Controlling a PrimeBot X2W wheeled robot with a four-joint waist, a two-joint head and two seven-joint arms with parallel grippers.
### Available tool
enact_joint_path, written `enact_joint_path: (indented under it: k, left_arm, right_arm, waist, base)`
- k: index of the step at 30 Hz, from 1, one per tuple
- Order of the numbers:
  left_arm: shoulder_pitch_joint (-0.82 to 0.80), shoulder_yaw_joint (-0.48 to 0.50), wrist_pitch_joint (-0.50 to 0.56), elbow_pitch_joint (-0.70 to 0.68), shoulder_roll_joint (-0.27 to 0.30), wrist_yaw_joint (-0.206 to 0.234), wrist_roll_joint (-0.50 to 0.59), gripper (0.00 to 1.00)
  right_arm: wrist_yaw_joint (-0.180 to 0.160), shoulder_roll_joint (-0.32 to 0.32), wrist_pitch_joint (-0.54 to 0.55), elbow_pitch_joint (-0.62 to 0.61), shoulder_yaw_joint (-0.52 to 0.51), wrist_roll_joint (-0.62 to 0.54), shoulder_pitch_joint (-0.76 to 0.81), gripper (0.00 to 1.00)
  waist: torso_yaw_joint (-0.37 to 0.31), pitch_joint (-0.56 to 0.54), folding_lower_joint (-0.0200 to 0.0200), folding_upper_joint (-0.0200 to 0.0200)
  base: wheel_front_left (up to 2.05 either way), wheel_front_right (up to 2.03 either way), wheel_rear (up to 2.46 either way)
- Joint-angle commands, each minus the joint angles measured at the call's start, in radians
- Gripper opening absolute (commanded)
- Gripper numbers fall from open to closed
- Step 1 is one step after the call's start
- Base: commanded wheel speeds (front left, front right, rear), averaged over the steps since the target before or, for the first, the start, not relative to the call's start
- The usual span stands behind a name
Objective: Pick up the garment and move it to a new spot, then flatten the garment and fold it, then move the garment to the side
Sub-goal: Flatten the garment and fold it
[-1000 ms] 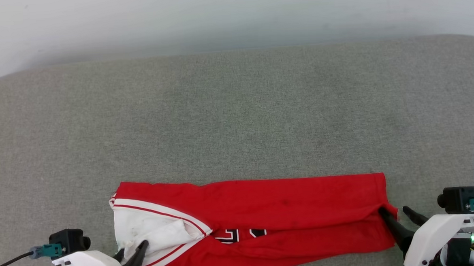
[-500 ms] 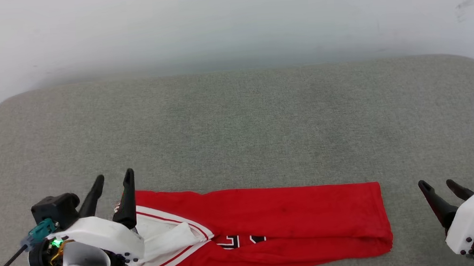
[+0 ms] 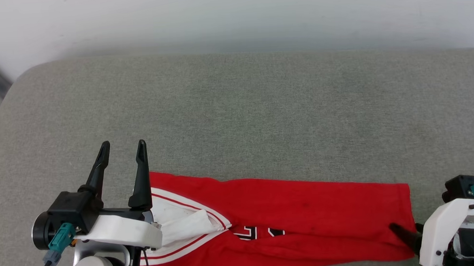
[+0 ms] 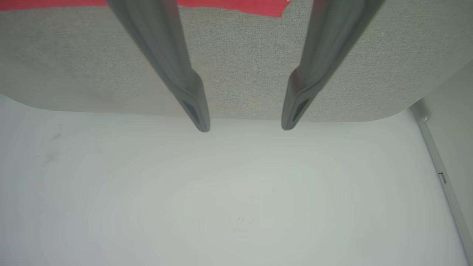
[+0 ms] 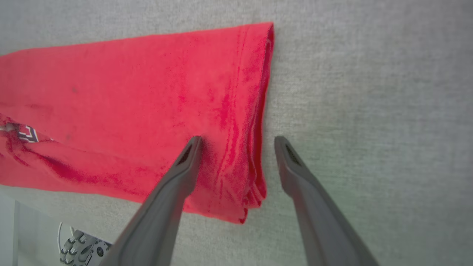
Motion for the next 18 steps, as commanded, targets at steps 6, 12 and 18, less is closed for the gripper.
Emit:
enact_joint_path:
  k: [6, 12, 18]
  left_arm:
    - [0.013, -0.010, -0.004, -0.017, 0.013, 0.001, 0.020, 1.00]
    - [0.030, -0.011, 0.009, -0.022, 0.021, 0.011, 0.017, 1.00]
    - [0.049, -0.016, 0.017, -0.024, 0.027, 0.020, 0.014, 1.00]
  right_arm:
    - [0.000, 0.026, 0.028, 0.130, 0.030, 0.009, -0.015, 1.00]
    - [0.000, 0.028, 0.039, 0.162, 0.069, 0.046, -0.032, 0.00]
    - [0.000, -0.010, 0.015, 0.122, 0.078, 0.066, -0.055, 0.00]
  waist:
    - [0.029, 0.018, -0.0001, 0.0000]
    - [0.019, -0.008, -0.0001, 0.0000]
    - [-0.011, -0.047, -0.0001, 0.0000]
  base:
    - [0.00, 0.00, 0.00]
    - [0.00, 0.00, 0.00]
    - [0.00, 0.00, 0.00]
